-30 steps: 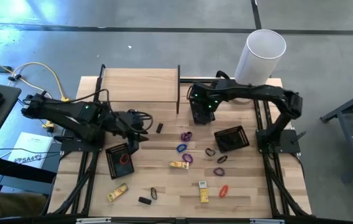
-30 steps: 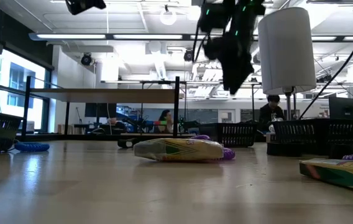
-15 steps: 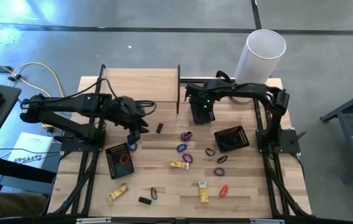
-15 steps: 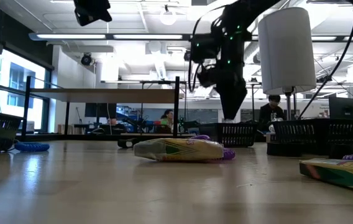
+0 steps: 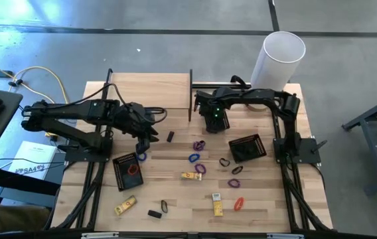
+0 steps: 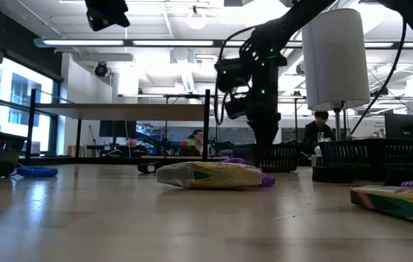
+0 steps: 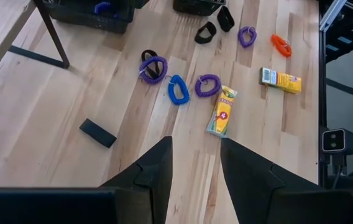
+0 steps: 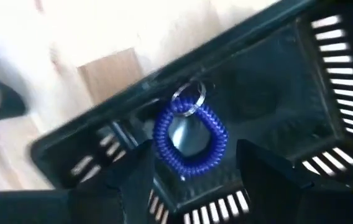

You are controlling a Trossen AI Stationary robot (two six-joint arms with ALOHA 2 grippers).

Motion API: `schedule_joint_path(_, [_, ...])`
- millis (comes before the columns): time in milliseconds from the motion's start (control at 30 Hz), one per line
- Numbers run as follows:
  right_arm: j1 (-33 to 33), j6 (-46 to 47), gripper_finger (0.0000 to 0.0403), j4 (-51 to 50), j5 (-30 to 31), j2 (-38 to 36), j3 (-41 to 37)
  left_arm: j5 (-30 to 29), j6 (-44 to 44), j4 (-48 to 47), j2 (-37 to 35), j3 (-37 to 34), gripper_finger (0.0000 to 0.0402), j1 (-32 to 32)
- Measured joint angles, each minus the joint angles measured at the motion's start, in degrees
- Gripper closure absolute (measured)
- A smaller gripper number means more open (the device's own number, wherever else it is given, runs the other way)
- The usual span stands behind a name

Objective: Pick & Place Office Desk Supplies
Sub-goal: Put the purple spring keychain into the bottom left black bin

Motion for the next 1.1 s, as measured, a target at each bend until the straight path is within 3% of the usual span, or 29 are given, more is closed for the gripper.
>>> schedule_joint_path(400, [0.1, -3.8, 0.0196, 0.9, -0.6, 4.6, 0.1, 0.0, 0.0, -0.2, 0.0, 0.0, 0.0271, 0.7])
schedule_joint_path(533, [0.0, -3.9, 0.0245, 0.1, -1.0, 5.7, 0.3, 0.0, 0.0, -0.6, 0.0, 0.0, 0.0271, 0.7])
schedule_joint_path(767, [0.0, -3.7, 0.0381, -0.5, 0.1, 5.0, 0.1, 0.0, 0.0, -0.7, 0.0, 0.0, 0.0271, 0.7])
schedule_joint_path(1100, [1.0, -1.9, 0.0395, -2.9, 3.5, -3.2, -0.1, 0.0, 0.0, 1.2, 0.0, 0.0, 0.0271, 0.7])
